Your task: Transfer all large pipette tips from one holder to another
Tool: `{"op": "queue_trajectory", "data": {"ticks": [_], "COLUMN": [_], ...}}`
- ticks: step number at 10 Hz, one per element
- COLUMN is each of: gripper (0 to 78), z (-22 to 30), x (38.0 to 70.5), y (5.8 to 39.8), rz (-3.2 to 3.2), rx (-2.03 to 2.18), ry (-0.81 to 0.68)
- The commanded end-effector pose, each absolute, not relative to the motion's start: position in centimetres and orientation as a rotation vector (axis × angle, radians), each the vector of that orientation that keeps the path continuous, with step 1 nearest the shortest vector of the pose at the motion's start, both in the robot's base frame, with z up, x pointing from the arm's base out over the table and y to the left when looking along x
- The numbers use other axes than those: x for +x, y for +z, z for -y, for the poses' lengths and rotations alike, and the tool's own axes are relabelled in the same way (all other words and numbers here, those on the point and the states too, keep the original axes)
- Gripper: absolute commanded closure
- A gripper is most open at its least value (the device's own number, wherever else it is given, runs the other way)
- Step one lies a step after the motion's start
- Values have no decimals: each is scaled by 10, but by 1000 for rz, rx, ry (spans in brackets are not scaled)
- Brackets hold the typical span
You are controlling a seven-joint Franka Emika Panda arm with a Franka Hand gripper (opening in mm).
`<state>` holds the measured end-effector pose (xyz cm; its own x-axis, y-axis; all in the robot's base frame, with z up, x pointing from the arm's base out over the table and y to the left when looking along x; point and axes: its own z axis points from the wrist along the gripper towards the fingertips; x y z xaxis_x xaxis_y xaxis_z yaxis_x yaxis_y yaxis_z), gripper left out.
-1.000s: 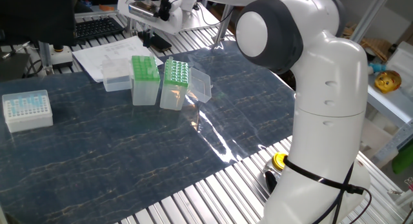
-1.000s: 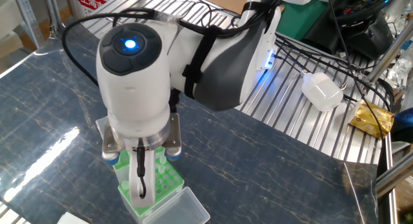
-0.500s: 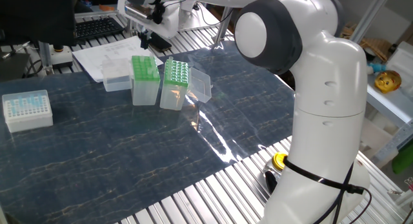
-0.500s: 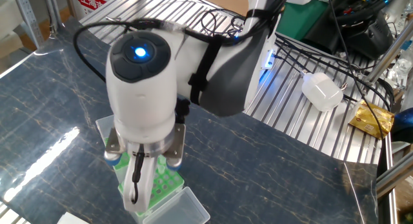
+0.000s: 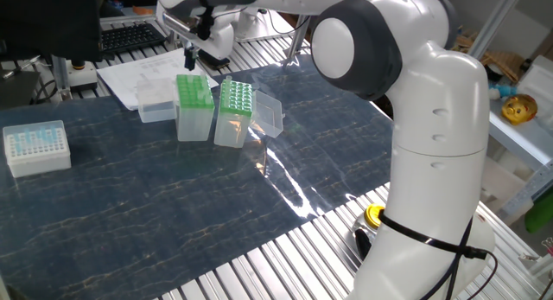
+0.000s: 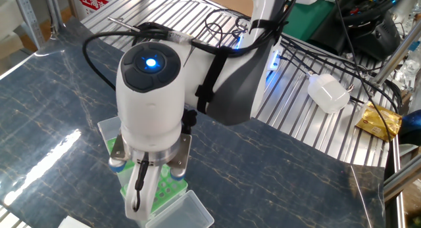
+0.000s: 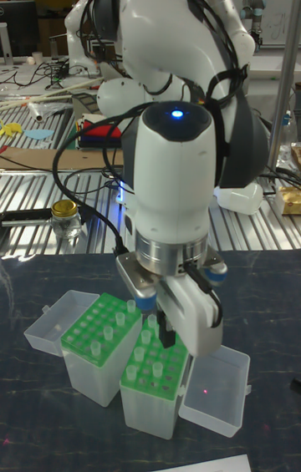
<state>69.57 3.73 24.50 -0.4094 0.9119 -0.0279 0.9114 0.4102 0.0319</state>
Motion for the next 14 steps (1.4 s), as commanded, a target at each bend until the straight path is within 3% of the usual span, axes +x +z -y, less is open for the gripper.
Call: {"op": "queue_trajectory", "data": {"ticks": [1, 14], "gripper": [764, 764], "z": [-37, -27], "x": [698, 708], "y": [239, 221], "rz": [-2568, -2539], "rx": [1702, 1725], "ry": [34, 64]}}
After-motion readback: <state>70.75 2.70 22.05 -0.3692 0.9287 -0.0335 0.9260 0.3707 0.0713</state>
